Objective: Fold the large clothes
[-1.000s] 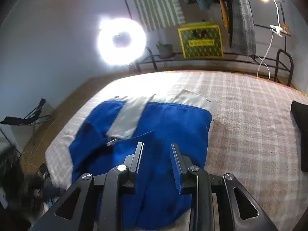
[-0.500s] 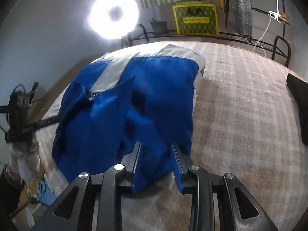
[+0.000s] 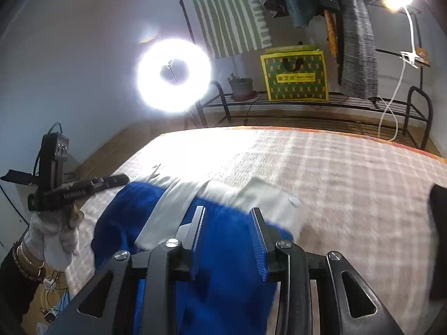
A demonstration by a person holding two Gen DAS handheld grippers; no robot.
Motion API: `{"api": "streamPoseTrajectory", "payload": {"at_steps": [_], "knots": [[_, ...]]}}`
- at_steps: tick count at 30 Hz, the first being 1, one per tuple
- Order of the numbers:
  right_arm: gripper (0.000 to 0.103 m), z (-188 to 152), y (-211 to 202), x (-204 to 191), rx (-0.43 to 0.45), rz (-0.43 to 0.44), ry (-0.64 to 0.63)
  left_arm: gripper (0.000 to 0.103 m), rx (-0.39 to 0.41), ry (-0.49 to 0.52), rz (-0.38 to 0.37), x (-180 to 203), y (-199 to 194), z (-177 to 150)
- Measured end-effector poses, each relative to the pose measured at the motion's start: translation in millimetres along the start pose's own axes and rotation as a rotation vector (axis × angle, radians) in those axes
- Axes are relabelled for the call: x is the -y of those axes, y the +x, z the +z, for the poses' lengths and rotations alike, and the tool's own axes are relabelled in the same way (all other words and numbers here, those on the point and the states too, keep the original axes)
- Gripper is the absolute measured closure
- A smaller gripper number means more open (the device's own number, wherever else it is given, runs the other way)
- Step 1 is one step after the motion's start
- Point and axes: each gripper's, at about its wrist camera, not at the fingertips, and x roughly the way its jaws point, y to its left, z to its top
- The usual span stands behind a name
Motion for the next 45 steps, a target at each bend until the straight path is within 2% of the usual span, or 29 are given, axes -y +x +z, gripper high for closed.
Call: {"api": "streamPoseTrajectory", "payload": {"at_steps": [4, 5, 7, 10, 12, 14, 17, 22, 25, 27, 30, 33, 34, 36, 37, 38, 40, 41, 45], "knots": [[0.07, -8, 45, 9, -0.121, -0.027, -0.025, 0.082, -0.033, 0.08, 0.045, 0, 18, -20], [0.074, -15, 52, 10, -0.139, -0.034, -0.044, 0.082, -0.014, 0.087, 0.034, 0, 18, -28], [0.075, -29, 63, 10, -0.155, -0.047, -0.079, 0.082, 0.01, 0.086, 0.019, 0, 17, -36], [0.075, -28, 57, 8, -0.15, -0.056, -0.073, 0.082, -0.024, 0.073, 0.005, -4, 11, -29], [0.075, -25, 43, 4, -0.141, -0.061, -0.062, 0.082, -0.008, 0.033, 0.001, -6, -9, -23], [0.072, -24, 20, -3, -0.105, -0.028, -0.057, 0.082, 0.022, 0.008, -0.027, -5, -34, -24], [0.072, -36, -13, -16, -0.076, 0.023, -0.077, 0.082, 0.019, 0.03, -0.042, -2, -62, -39], [0.072, -66, -29, -13, -0.088, 0.092, -0.009, 0.082, -0.049, 0.037, -0.025, -5, -60, -67], [0.072, -80, -18, -5, -0.118, 0.105, 0.025, 0.082, -0.109, 0.006, -0.013, -11, -41, -84], [0.075, -85, -6, 1, -0.145, 0.094, 0.032, 0.082, -0.112, 0.036, -0.003, -9, -33, -92], [0.077, -96, 2, 7, -0.172, 0.103, 0.048, 0.082, -0.137, 0.006, -0.02, -15, -33, -87], [0.077, -98, -6, 13, -0.191, 0.109, 0.084, 0.082, -0.141, 0.011, 0.016, -22, -40, -85], [0.076, -99, -12, 15, -0.196, 0.106, 0.089, 0.082, -0.132, -0.009, 0.006, -26, -47, -85], [0.07, -100, -28, 20, -0.181, 0.119, 0.107, 0.08, -0.107, -0.075, -0.024, -37, -59, -88], [0.059, -101, -34, 23, -0.168, 0.136, 0.122, 0.073, -0.094, -0.118, -0.053, -43, -65, -90], [0.041, -101, -41, 25, -0.148, 0.155, 0.141, 0.056, -0.08, -0.19, -0.109, -53, -71, -91], [0.021, -100, -53, 32, -0.091, 0.187, 0.18, 0.034, -0.078, -0.29, -0.166, -66, -73, -91], [0.019, -99, -55, 36, -0.078, 0.203, 0.198, 0.031, -0.082, -0.347, -0.208, -73, -72, -90], [0.019, -100, -39, 56, -0.086, 0.215, 0.302, 0.031, -0.132, -0.561, -0.407, -97, -53, -91]]}}
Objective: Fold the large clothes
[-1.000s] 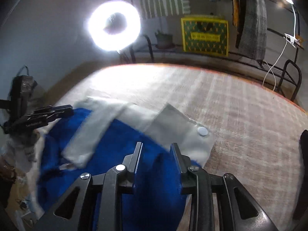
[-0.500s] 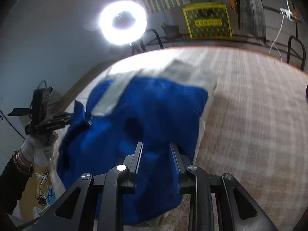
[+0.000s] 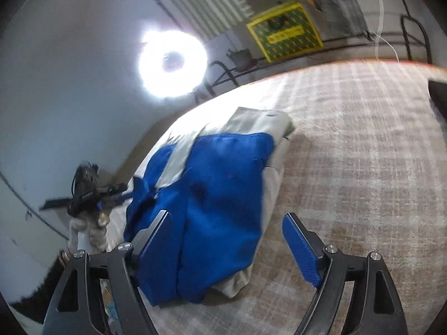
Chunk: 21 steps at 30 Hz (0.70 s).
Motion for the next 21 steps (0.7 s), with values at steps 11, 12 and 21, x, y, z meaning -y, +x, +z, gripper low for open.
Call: {"api": "streamPoseTrajectory", "payload": {"at_steps": [11, 12, 21], "knots": [[0.028, -2, 26, 53, -0.029, 0.15, 0.219, 0.031, -0.048, -0.078, -0.051, -15, 15, 23], [0.03, 0, 28, 54, -0.038, 0.172, 0.227, 0.031, -0.053, -0.069, -0.054, -12, 18, 25], [0.053, 13, 66, 54, -0.106, 0.274, 0.242, 0.031, -0.134, 0.043, -0.049, 11, 46, 30]]}}
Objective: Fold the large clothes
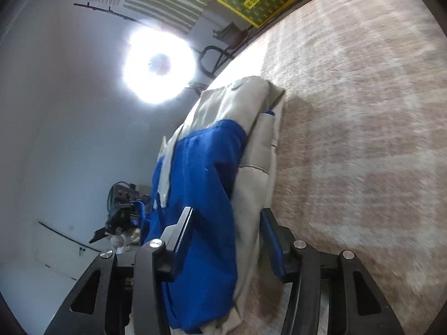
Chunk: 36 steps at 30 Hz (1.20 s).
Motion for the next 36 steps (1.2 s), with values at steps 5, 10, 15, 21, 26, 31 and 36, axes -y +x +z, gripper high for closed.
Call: {"api": "streamPoseTrajectory", "payload": {"at_steps": [5, 10, 15, 21, 26, 31, 36], "knots": [[0.052, 6, 16, -2, -0.01, 0.057, 0.02, 0.031, 0.002, 0.01, 0.001, 7, 11, 4], [0.054, 10, 29, -11, 0.0, 0.024, 0.004, 0.041, 0.037, 0.011, 0.048, 11, 11, -1], [0.07, 7, 33, -41, 0.024, -0.089, -0.104, 0.056, 0.087, 0.124, 0.157, 34, 7, -11], [0.082, 8, 36, -91, 0.054, -0.205, -0.256, 0.067, 0.123, 0.2, 0.208, 62, -2, -23], [0.085, 4, 35, -118, 0.063, -0.249, -0.34, 0.071, 0.136, 0.218, 0.201, 76, -10, -32], [0.085, 1, 27, -120, 0.072, -0.262, -0.349, 0.073, 0.138, 0.221, 0.198, 83, -15, -34], [0.086, 1, 22, -118, 0.089, -0.25, -0.342, 0.074, 0.141, 0.234, 0.195, 102, -20, -34]]}}
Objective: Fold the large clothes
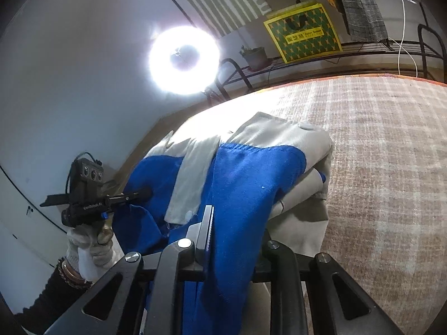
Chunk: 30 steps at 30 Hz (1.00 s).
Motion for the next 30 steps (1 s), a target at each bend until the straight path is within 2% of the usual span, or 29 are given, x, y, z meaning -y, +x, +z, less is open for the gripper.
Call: {"api": "streamPoseTrajectory", "payload": {"at_steps": [8, 15, 19, 22, 24, 26, 28, 30], "knots": [[0.086, 3, -34, -8, 0.035, -0.038, -0.052, 0.075, -0.01, 0.062, -0.034, 47, -1, 4], [0.086, -2, -83, 16, 0.063, -0.105, -0.045, 0.075, -0.05, 0.106, -0.113, 96, 41, 2], [0.086, -17, -103, 53, 0.067, -0.118, 0.056, 0.076, -0.119, 0.111, -0.129, 107, 84, -1], [0.085, -38, -95, 88, 0.031, -0.113, 0.161, 0.076, -0.159, 0.072, -0.085, 93, 114, -1], [0.078, -49, -90, 109, 0.025, -0.124, 0.209, 0.076, -0.184, 0.014, -0.112, 77, 125, 4], [0.054, -56, -92, 127, 0.034, -0.101, 0.257, 0.076, -0.204, 0.008, -0.124, 70, 128, 8], [0.035, -60, -100, 142, 0.073, -0.079, 0.291, 0.075, -0.206, 0.038, -0.113, 71, 129, 9], [0.031, -65, -105, 154, 0.082, -0.039, 0.328, 0.075, -0.206, 0.049, -0.112, 73, 131, 11]]}}
